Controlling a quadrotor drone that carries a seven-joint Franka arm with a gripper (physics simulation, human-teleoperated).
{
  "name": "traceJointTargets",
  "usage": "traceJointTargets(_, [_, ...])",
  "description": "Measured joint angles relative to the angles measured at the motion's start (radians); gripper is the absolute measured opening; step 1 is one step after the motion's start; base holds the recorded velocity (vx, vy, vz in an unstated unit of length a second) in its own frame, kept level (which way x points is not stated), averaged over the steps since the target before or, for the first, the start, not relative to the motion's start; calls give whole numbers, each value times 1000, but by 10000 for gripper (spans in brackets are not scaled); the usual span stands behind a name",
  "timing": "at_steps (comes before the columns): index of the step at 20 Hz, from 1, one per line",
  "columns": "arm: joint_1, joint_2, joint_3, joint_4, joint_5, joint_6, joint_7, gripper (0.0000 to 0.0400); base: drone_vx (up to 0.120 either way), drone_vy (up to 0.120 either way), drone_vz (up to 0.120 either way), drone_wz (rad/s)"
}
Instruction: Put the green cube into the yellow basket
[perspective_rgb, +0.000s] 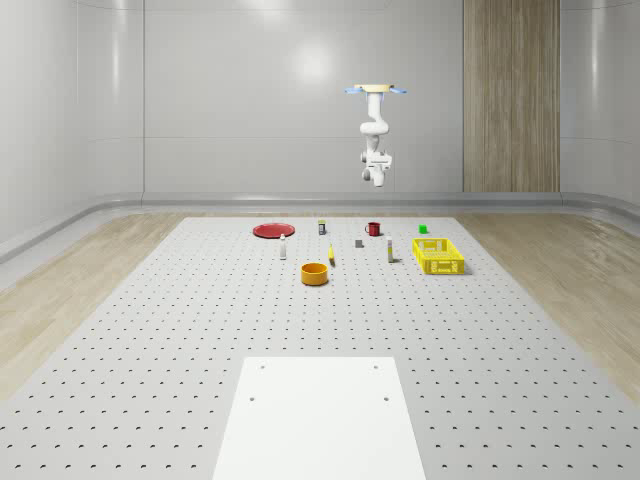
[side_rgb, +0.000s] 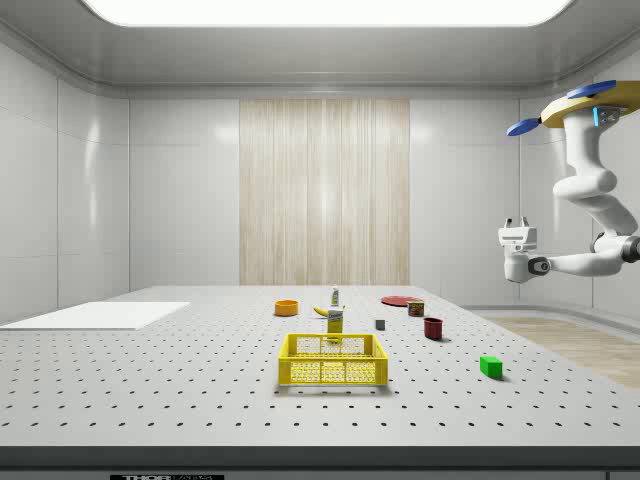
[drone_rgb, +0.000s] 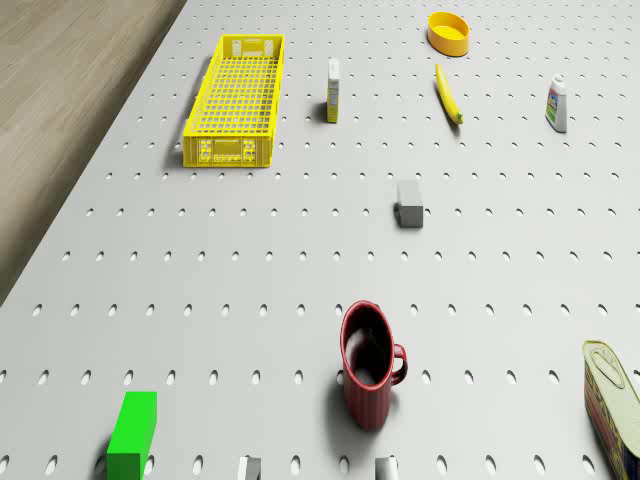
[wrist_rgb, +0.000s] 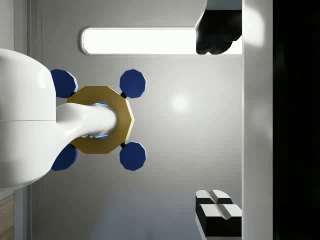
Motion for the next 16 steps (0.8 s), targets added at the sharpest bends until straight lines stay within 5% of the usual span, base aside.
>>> traceJointTargets(8, [-3, 40, 2, 170, 1, -124, -2, 400, 105, 115, 0, 0])
traceJointTargets(16, [-5, 79, 3, 273, 2, -182, -3, 400, 120, 120, 0, 0])
